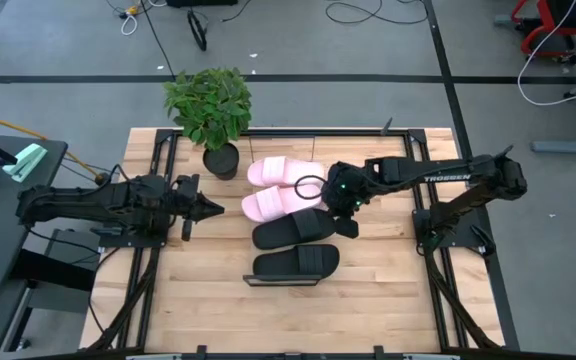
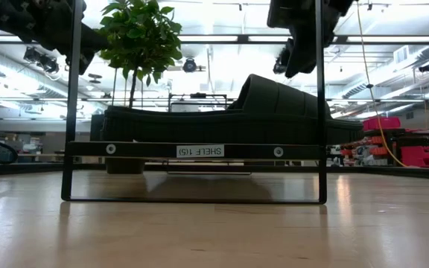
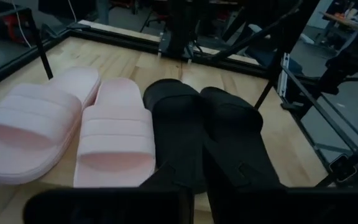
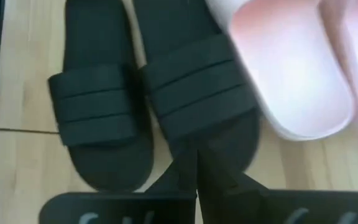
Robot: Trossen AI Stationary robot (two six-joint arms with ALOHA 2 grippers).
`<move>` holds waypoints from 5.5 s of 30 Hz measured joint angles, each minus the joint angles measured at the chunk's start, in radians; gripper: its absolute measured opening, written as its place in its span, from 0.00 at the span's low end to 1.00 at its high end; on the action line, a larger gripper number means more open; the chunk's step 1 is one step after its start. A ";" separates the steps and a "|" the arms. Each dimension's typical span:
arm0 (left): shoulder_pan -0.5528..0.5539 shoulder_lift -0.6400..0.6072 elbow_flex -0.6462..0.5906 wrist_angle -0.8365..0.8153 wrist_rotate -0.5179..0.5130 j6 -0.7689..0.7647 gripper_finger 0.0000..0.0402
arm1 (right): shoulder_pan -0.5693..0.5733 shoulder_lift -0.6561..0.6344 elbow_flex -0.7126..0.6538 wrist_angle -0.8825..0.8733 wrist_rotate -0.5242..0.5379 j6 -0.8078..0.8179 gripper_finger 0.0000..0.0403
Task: Pick and place slides into the shelf
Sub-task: Return to Home Position
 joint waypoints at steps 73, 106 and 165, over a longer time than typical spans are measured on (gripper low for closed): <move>-0.002 -0.235 -0.376 0.265 -0.066 0.161 0.01 | 0.066 -0.113 -0.402 0.824 0.104 0.267 0.00; 0.001 -0.235 -0.377 0.231 -0.127 0.153 0.16 | 0.107 -0.887 -1.110 1.121 0.210 0.374 0.00; 0.001 -0.235 -0.377 0.237 -0.127 0.154 0.13 | -0.001 -1.429 -1.149 0.767 0.035 0.224 0.00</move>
